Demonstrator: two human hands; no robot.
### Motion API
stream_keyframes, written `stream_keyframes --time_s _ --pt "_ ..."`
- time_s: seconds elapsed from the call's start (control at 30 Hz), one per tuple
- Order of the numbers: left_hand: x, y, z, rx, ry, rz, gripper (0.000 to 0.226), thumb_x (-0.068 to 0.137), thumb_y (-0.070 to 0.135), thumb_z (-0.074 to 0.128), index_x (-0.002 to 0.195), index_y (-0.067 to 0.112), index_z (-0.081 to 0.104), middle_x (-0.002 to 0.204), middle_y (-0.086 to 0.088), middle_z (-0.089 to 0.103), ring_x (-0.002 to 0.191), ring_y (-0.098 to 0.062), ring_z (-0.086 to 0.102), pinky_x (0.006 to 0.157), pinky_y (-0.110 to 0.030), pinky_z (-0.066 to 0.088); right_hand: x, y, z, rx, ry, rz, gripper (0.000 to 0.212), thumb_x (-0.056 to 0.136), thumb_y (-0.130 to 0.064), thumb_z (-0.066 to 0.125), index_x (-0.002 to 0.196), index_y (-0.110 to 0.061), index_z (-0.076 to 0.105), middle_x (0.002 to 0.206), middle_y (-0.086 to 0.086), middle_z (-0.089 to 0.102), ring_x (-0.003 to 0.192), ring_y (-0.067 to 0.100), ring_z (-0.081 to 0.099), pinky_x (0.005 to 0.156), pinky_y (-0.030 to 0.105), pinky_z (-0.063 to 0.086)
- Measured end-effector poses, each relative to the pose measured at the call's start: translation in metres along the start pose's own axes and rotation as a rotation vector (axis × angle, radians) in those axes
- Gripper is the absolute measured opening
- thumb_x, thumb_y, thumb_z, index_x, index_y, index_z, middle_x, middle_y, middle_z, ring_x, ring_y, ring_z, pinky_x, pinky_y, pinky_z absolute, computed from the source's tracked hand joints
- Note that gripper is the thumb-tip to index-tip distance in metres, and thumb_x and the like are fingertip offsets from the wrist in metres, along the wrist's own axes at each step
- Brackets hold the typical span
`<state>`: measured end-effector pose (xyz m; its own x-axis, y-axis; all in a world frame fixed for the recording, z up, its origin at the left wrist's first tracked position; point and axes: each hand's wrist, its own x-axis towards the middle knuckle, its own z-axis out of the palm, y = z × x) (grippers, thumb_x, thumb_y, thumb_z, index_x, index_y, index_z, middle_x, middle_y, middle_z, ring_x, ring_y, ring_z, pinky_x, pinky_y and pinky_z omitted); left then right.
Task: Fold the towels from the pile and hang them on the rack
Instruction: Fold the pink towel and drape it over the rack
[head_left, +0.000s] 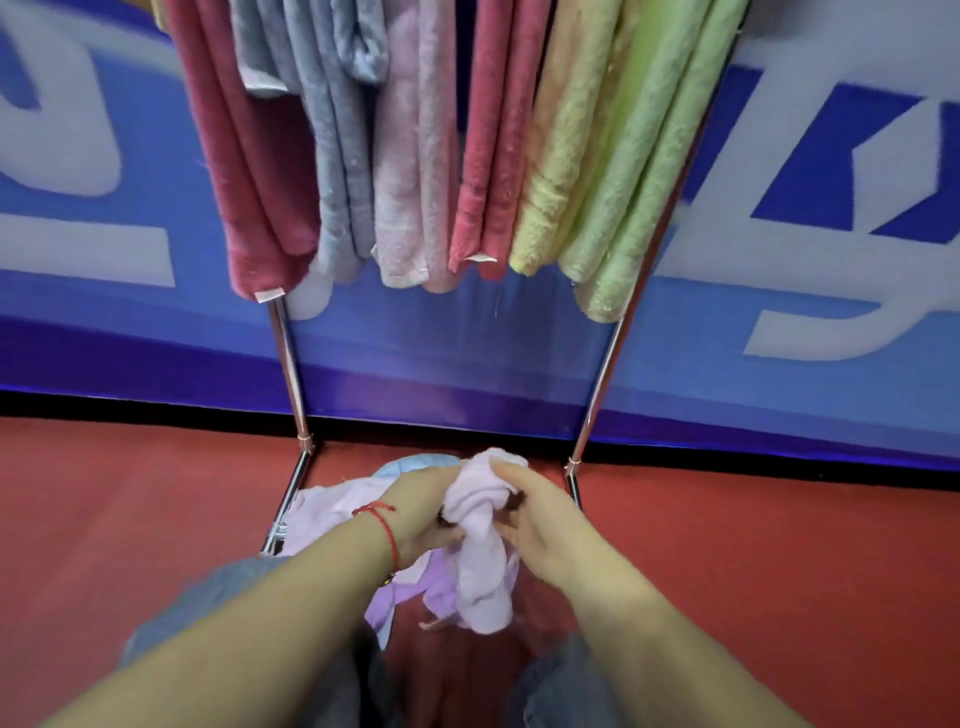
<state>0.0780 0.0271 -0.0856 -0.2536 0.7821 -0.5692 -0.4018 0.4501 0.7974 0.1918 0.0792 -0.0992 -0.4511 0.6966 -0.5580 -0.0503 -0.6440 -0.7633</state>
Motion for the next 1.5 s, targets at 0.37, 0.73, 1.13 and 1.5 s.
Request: stream_keyframes --time_s 0.37,0.73,1.13,1.5 --pt "-0.069 -0.029 -0.02 -0.274 -0.208 0.028 0.014 0.094 0.01 0.046 0.093 0.006 0.059 0.078 -0.009 0.065 0.063 -0.016 0.066 0.06 -0.025 0.057 -0.081 0.047 -0.013 -0.249 -0.112 -0.27 0.033 0.077 -0.01 0.067 0.109 -0.004 0.063 0.121 0.027 0.059 0.101 0.028 0.063 0.091 0.044 0.048" --pt "-0.063 -0.056 -0.039 0.503 -0.104 0.499 0.069 0.061 0.013 0.064 0.123 0.038 0.048 0.126 0.011 0.054 0.115 -0.005 0.052 0.097 -0.024 0.045 -0.086 0.042 -0.021 -0.018 -0.123 -0.069 0.052 0.088 -0.017 0.057 0.126 0.015 0.042 0.111 0.023 0.056 0.103 0.028 0.054 0.093 0.035 0.043" --pt "-0.052 -0.038 -0.058 0.55 0.163 0.645 0.015 0.073 0.006 0.062 0.076 0.02 0.063 0.075 0.009 0.066 0.062 0.008 0.055 0.064 -0.006 0.042 -0.079 0.045 -0.026 -0.988 0.361 -0.674 0.033 0.083 -0.009 0.058 0.114 -0.02 0.054 0.105 -0.008 0.052 0.095 0.014 0.056 0.077 0.026 0.041" --pt "-0.054 -0.037 -0.089 0.727 0.324 0.78 0.016 0.088 0.021 0.063 0.072 0.024 0.063 0.072 0.009 0.064 0.064 -0.005 0.053 0.064 -0.014 0.04 -0.056 0.036 -0.053 -0.739 0.609 -0.547 0.031 0.085 0.003 0.044 0.097 -0.015 0.066 0.094 0.004 0.062 0.085 0.024 0.057 0.074 0.028 0.044"
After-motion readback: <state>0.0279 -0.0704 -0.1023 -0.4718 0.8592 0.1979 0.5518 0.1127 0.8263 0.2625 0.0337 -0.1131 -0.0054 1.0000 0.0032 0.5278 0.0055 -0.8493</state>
